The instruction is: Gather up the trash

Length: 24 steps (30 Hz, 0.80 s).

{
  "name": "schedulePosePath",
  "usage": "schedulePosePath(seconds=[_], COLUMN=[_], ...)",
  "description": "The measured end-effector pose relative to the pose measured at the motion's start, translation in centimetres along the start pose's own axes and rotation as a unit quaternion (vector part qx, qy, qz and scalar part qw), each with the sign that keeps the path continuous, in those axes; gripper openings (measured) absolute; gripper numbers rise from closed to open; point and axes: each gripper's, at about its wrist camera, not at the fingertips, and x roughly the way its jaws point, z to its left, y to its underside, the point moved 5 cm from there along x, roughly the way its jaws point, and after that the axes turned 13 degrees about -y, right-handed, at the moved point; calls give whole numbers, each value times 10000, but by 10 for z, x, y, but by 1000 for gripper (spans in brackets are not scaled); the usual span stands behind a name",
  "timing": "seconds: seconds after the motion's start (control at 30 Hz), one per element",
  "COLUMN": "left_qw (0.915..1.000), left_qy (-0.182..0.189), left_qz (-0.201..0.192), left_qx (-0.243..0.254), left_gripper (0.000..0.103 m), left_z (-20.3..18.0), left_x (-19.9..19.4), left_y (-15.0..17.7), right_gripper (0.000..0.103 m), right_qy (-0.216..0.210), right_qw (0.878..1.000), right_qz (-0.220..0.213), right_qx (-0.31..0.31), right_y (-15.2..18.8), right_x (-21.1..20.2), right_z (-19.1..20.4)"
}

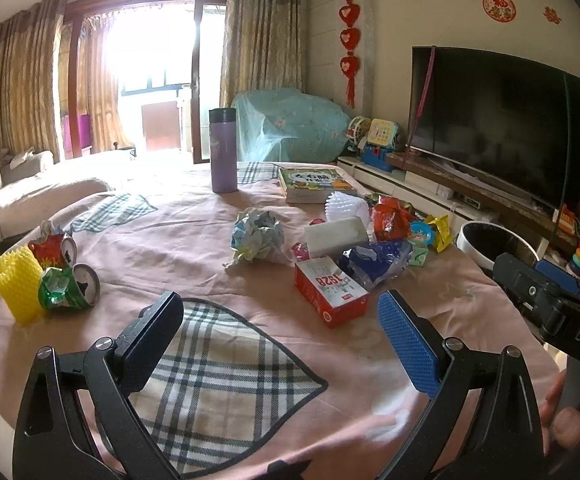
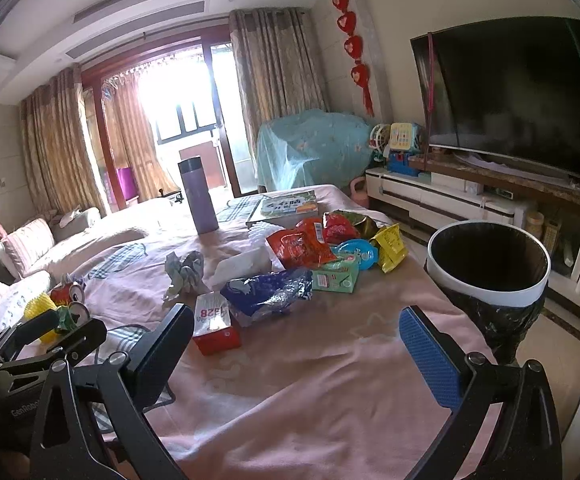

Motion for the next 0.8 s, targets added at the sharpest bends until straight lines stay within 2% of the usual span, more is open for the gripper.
schedulePosePath(seconds=[0.8], left_qw=[10000], left_qy=[2], left_qz=[10], left_qx=[-19], left_gripper=[100], left_z=[0], left_x=[0], left_y=[0], right_gripper=[103], right_qy=[-26], right_qw=[10000], right_qz=[19], right_qx=[-27], right_y=[1], right_x=[-1], right_z=[3])
